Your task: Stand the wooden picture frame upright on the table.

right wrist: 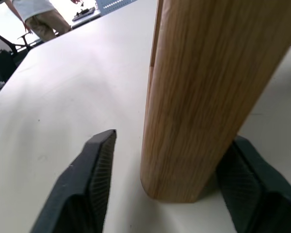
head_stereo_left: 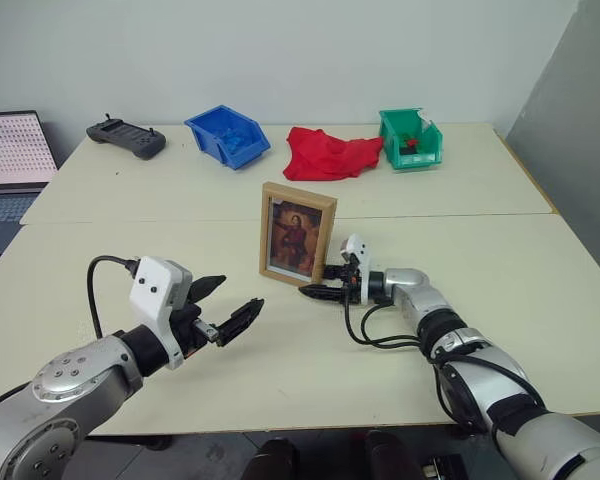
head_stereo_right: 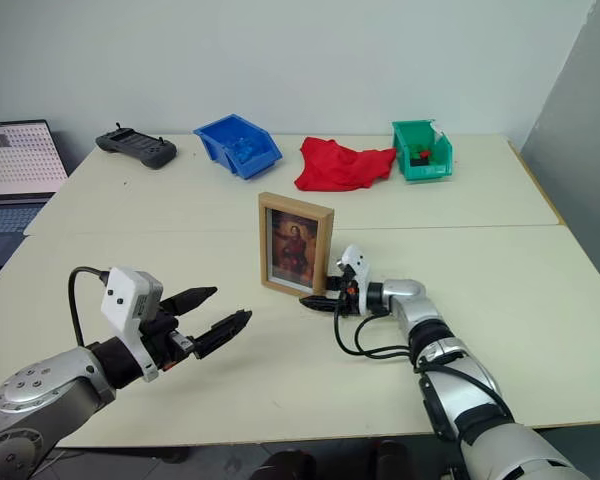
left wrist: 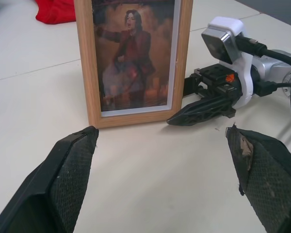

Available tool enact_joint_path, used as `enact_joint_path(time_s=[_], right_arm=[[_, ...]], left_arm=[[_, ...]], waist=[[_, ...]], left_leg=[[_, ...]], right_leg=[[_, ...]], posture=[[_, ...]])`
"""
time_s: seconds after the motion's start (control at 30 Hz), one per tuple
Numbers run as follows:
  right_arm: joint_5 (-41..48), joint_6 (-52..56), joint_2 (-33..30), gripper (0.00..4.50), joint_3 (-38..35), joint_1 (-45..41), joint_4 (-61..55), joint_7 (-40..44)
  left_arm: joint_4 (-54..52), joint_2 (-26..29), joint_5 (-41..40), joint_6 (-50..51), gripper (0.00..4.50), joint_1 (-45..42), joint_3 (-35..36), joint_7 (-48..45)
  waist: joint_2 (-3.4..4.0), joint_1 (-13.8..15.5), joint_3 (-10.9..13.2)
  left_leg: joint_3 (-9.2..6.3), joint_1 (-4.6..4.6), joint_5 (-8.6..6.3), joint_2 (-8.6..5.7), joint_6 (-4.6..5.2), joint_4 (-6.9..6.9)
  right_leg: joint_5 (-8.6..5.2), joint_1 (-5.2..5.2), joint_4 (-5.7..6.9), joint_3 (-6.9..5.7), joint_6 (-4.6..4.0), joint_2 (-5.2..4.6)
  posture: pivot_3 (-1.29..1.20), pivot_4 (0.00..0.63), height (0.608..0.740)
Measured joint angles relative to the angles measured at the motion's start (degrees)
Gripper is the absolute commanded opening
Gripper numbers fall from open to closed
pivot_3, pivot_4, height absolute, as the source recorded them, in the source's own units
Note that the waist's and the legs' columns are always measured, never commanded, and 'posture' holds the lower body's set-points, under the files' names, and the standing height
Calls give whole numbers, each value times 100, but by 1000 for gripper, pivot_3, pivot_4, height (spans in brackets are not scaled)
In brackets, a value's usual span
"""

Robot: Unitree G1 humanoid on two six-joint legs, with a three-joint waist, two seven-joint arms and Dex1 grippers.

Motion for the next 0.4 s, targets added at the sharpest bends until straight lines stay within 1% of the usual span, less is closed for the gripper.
enact_joint_path(time_s=[0.07, 0.13, 0.23, 0.3, 0.33, 0.37, 0.4], right_arm=[[-77, -13, -168, 4432, 0, 66, -146, 64], [-206, 2, -531, 4487, 16, 233, -508, 115], [-308, 354, -1362, 4487, 10, 601, -1308, 298], [-208, 934, -2021, 4487, -48, 944, -2229, 684], [-24, 1359, -2303, 4487, -100, 1057, -2765, 849], [293, 2018, -2594, 4487, -201, 1186, -3533, 974], [537, 2480, -2759, 4487, -289, 1207, -4110, 1071]], left_arm=[[120, 52, 44, 4, 4500, -62, -14, -101], [310, 224, 47, 46, 4500, -197, -25, -326], [748, 630, -47, 262, 4500, -468, 59, -759], [1283, 1108, -155, 449, 4500, -686, 196, -1245], [1580, 1357, -164, 515, 4500, -779, 282, -1554], [1955, 1654, -154, 543, 4500, -977, 278, -1986], [2259, 1890, -124, 546, 4500, -1136, 304, -2273]], waist=[[0, 6, 0], [0, 35, 0], [1, 64, 1], [5, 67, 7], [12, 55, 12], [18, 10, 18], [21, -35, 20]], left_leg=[[1, 1, 0, -1, 0, 1], [-4, -3, 0, -4, 0, 3], [-4, -6, 0, -4, 1, 3], [-8, -15, 0, -2, 1, 2], [-7, -16, -1, 0, 1, 1], [-5, -16, -1, 3, 2, -3], [-6, -13, -2, 13, 2, -7]], right_leg=[[1, 1, -1, 2, 2, 0], [1, 2, -2, -2, 2, -1], [1, 3, -2, -4, 3, -1], [0, -6, -2, -8, 3, 0], [-1, -7, 0, -7, 2, 1], [-2, -11, 1, -7, 0, 2], [-2, -13, -3, -4, -1, 11]], posture=[[0, 150, 740], [0, 150, 740], [0, 150, 740], [0, 150, 740], [0, 150, 740], [0, 150, 740], [0, 150, 740]])
